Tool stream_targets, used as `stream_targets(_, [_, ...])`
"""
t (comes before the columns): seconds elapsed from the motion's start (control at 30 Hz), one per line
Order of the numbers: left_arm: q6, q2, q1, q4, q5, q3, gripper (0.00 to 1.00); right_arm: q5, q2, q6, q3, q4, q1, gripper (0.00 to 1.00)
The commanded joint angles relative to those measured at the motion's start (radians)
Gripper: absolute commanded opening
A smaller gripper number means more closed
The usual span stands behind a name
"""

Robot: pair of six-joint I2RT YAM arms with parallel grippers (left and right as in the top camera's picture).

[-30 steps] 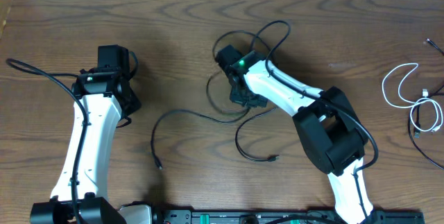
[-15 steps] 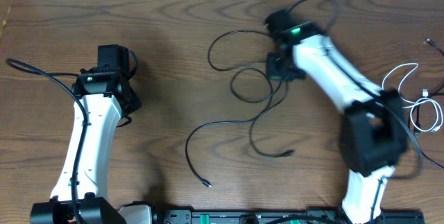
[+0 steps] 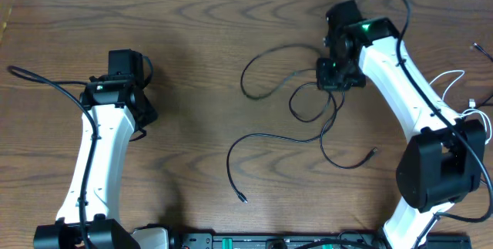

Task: Untangle cables
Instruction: 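Pull the black cables up-right with the right gripper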

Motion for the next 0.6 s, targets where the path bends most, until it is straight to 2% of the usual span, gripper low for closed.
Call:
stream_targets(0.0, [-0.01, -0.004, 0.002, 0.0, -0.006, -0.014, 0.58, -0.058, 0.008, -0.033, -0.06, -0.003, 0.009, 0.01])
stream_targets(0.2, [-0.01, -0.004, 0.002, 0.0, -0.006, -0.014, 0.58, -0.162, 0.008, -0.073, -0.146, -0.011, 0.021, 0.03])
stream_targets(0.3, [-0.01, -0.004, 0.002, 0.0, -0.006, -0.014, 0.58, -0.071, 0.008, -0.058, -0.167, -0.041, 0.024, 0.01])
stream_targets(0.43, [-0.01, -0.004, 0.002, 0.0, -0.006, -0.014, 0.58, 0.102, 0.008, 0.043, -0.195, -0.056, 0.024, 0.02])
stream_targets(0.5, [-0.01, -0.004, 0.002, 0.0, -0.006, -0.014, 0.58, 0.11, 0.008, 0.045, -0.213, -0.053, 0.023, 0.12])
stream_targets(0.57, [-0.01, -0.004, 0.002, 0.0, -0.006, -0.014, 0.58, 0.11, 0.008, 0.063, -0.241, -0.042, 0.023, 0.13])
